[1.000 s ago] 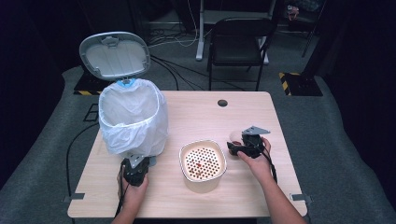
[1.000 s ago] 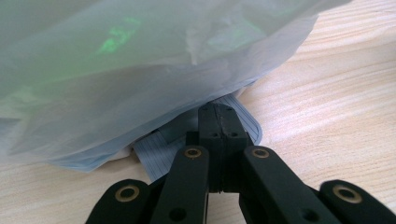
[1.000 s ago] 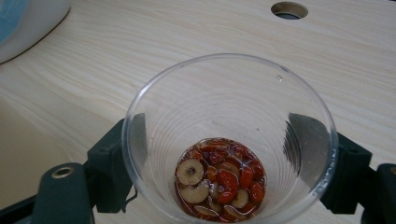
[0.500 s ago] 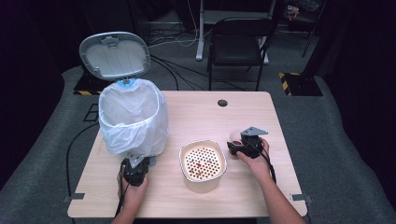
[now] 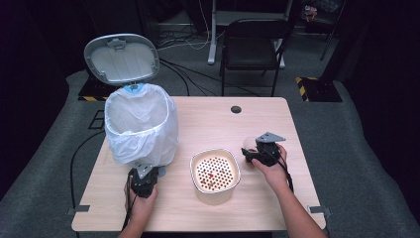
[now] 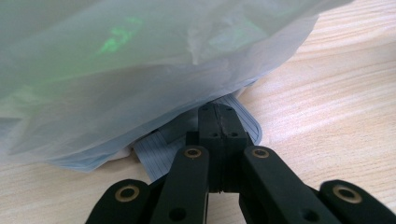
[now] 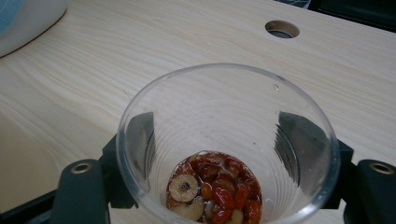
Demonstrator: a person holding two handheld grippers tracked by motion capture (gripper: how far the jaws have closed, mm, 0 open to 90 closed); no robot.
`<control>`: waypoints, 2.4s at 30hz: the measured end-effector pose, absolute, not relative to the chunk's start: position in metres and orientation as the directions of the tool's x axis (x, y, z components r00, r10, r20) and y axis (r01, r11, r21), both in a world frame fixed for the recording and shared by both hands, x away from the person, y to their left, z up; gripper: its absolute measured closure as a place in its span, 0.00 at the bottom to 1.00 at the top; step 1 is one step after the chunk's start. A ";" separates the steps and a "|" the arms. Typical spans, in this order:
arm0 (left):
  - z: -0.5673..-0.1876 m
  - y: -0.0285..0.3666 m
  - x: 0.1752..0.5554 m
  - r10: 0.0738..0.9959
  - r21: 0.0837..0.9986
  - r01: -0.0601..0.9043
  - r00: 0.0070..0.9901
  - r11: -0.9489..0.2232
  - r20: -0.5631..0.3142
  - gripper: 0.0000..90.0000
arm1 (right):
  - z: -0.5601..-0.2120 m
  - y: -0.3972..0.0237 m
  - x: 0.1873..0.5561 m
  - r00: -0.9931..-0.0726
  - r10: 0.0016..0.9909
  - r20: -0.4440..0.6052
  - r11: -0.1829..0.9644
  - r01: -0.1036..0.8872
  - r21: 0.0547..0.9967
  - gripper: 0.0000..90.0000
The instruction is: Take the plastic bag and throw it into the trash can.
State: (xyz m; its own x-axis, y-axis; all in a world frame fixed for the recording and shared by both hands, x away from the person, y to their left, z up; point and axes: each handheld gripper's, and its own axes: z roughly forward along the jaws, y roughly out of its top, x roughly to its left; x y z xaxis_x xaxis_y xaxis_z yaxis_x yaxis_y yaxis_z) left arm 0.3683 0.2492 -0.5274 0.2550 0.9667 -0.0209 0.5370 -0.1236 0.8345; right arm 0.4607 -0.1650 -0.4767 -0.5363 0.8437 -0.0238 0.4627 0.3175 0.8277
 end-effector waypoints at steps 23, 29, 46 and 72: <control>-0.527 0.249 0.368 0.967 0.834 0.537 0.253 -0.123 -0.020 1.00 | -0.444 -0.157 0.463 -0.599 0.799 -0.044 0.358 0.415 0.837 0.38; -0.527 0.250 0.368 0.965 0.827 0.544 0.262 -0.142 -0.006 1.00 | -0.432 -0.152 0.468 -0.615 0.787 -0.047 0.368 0.407 0.836 0.38; -0.527 0.249 0.368 0.967 0.835 0.537 0.254 -0.121 -0.023 1.00 | -0.396 -0.133 0.478 -0.728 0.682 -0.072 0.436 0.326 0.839 0.40; -0.527 0.249 0.368 0.967 0.834 0.536 0.256 -0.128 -0.016 1.00 | -0.380 -0.111 0.482 -0.824 0.561 -0.082 0.414 0.193 0.889 0.40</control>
